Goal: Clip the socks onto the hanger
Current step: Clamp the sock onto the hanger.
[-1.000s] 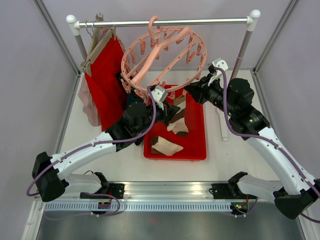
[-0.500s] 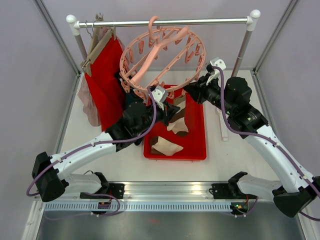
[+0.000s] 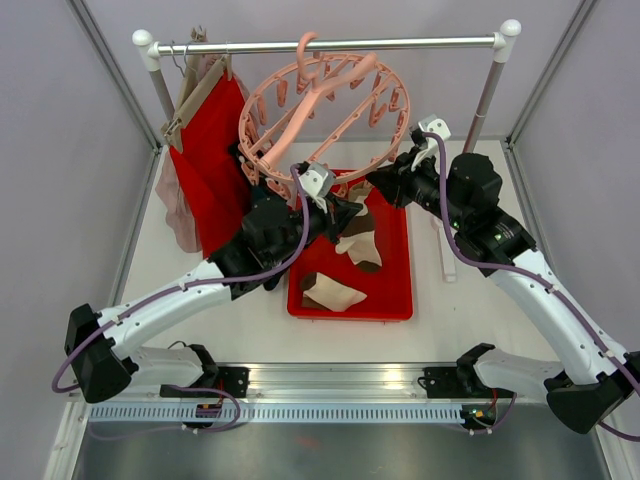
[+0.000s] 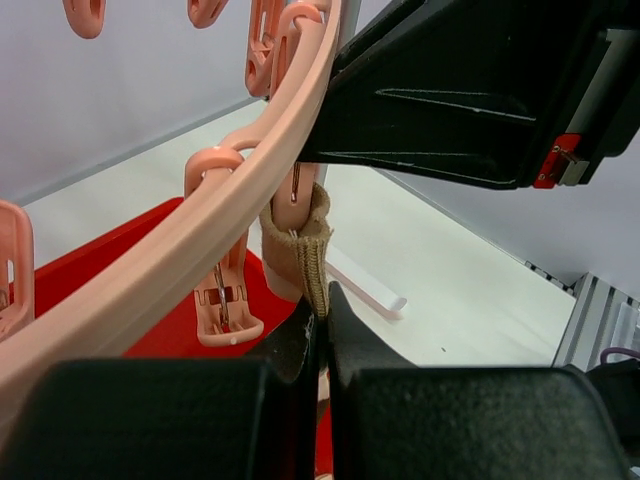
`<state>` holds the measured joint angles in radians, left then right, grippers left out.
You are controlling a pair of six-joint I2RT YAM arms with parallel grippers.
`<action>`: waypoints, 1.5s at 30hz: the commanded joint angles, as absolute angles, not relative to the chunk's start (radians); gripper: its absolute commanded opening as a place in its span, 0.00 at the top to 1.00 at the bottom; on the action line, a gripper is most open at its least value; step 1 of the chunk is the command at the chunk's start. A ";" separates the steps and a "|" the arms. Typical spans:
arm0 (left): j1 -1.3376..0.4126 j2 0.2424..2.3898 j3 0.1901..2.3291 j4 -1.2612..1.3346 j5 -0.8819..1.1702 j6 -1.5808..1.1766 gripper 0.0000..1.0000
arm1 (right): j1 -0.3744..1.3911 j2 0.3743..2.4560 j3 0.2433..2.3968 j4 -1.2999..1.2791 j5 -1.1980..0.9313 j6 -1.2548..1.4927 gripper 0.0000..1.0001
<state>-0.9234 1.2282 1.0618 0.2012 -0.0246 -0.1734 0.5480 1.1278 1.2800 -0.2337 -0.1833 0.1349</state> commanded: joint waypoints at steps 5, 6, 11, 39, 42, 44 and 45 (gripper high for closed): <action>-0.930 1.241 1.103 0.241 -0.034 -0.147 0.98 | 0.558 1.121 1.322 -0.233 -0.186 0.155 0.83; -0.930 1.238 1.101 0.239 -0.041 -0.149 0.98 | 0.558 1.118 1.322 -0.232 -0.189 0.163 0.78; -0.930 1.218 1.094 0.213 -0.092 -0.166 0.98 | 0.557 1.103 1.328 -0.248 -0.231 0.209 0.45; -0.910 0.974 1.177 -0.414 -0.678 -0.124 0.97 | 0.558 0.899 1.097 -0.321 -0.069 0.248 0.33; -0.897 0.986 1.212 -0.477 -0.712 -0.120 0.98 | 0.558 0.903 1.045 -0.302 -0.109 0.264 0.35; -0.891 0.992 1.233 -0.508 -0.733 -0.115 0.98 | 0.560 0.908 0.997 -0.281 -0.117 0.270 0.36; -0.887 0.994 1.239 -0.514 -0.738 -0.107 0.98 | 0.561 0.913 0.983 -0.275 -0.126 0.275 0.36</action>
